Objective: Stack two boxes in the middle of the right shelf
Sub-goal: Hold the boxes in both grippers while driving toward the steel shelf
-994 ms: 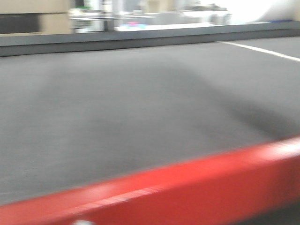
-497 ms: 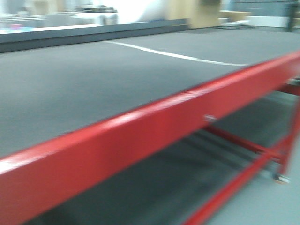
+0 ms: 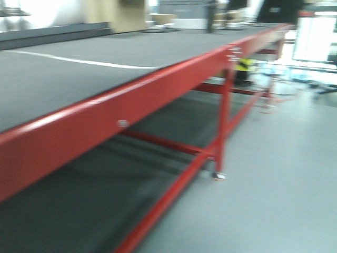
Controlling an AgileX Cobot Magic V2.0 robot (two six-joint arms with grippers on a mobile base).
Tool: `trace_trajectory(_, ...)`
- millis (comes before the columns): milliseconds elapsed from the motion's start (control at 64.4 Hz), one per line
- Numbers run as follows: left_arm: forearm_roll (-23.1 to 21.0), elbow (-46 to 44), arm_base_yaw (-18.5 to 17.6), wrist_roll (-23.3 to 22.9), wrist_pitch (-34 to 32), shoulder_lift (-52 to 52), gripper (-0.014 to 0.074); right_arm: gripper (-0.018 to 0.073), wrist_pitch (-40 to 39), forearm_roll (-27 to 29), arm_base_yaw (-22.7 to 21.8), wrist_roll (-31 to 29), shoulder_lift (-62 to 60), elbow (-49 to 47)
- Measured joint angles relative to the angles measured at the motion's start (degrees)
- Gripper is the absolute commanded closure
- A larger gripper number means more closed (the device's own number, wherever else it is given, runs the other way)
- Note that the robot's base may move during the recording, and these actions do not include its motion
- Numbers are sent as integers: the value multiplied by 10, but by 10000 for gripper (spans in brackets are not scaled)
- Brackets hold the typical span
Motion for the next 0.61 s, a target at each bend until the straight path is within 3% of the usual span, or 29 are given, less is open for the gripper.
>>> trace_trajectory(606,0,0,0,0,0,0,708,713,0,0,0,0,0,-1)
